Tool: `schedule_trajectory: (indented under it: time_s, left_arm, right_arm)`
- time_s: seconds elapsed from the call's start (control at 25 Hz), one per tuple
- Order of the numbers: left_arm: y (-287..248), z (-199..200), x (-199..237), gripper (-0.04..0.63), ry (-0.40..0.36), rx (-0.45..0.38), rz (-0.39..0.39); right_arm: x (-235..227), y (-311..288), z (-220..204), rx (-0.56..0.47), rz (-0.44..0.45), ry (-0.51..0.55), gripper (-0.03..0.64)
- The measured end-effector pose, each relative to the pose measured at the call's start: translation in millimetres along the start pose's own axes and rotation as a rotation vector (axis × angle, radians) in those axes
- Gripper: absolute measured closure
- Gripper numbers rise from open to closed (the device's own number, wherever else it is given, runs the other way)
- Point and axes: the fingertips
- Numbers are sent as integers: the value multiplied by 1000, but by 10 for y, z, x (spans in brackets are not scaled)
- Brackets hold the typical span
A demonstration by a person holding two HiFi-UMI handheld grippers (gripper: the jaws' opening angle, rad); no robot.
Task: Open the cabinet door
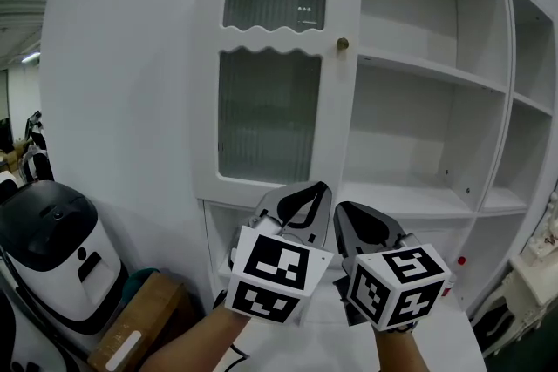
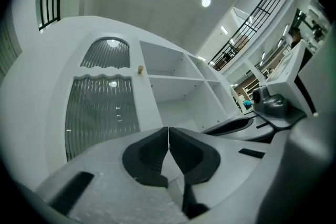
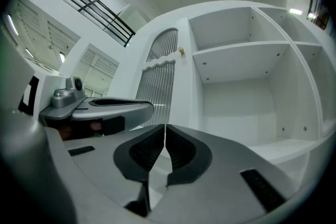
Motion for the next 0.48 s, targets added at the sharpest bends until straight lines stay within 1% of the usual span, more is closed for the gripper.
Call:
schedule_trajectory:
  time_s: [0.2,0.48]
  left_arm:
    - [-149,208,117,581,-84,-28,48]
    - [-334,508,305,580,-211,-65,162]
  right_arm:
    - [-88,-108,154,-42,40,9,595]
    - [-201,-297,312,-79,128,7,595]
Point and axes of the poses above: the fingertips, and each gripper's own axes: y backward along the fingers, x to its left, z out of its top, and after that the axes turned 9 degrees about -z, right-handed
